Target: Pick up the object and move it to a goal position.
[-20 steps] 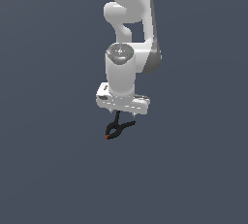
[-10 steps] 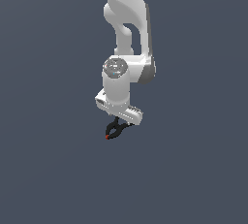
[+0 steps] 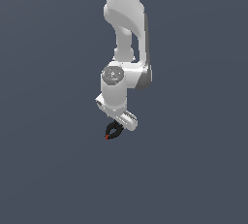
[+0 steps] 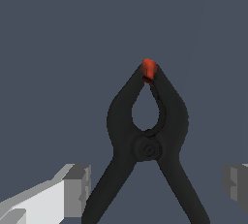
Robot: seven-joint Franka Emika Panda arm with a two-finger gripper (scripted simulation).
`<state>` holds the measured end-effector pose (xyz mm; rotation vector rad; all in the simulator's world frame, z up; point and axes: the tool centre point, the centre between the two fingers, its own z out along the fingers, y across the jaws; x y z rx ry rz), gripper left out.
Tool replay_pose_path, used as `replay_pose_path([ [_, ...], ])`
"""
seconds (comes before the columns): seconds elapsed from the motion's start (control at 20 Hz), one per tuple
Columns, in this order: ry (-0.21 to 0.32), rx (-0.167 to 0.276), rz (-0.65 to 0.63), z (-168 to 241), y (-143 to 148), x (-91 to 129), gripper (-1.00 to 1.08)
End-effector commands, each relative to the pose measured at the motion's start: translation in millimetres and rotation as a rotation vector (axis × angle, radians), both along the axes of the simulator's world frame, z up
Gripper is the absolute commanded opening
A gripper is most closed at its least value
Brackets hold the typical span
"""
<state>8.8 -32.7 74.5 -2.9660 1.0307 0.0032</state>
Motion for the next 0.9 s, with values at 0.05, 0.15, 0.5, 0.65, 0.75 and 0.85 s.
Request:
replay_pose_path([
  [0.05, -0.001, -0.002, -0.03, -4.2, -1.9, 0.0, 1.0],
  [0.15, -0.001, -0.002, -0.036, -5.1, -2.3, -0.1, 1.0],
  [0.5, -0.001, -0.002, -0.033, -14.2, -2.0, -0.4, 1.0],
  [0.65, -0.001, -0.002, -0.035, -28.6, -2.4, -1.0, 1.0],
  [0.75, -0.001, -0.002, -0.036, -39.9, -2.5, -1.4, 1.0],
  [0.85, -0.001, -0.002, -0.037, -48.1, -2.4, -1.4, 1.0],
])
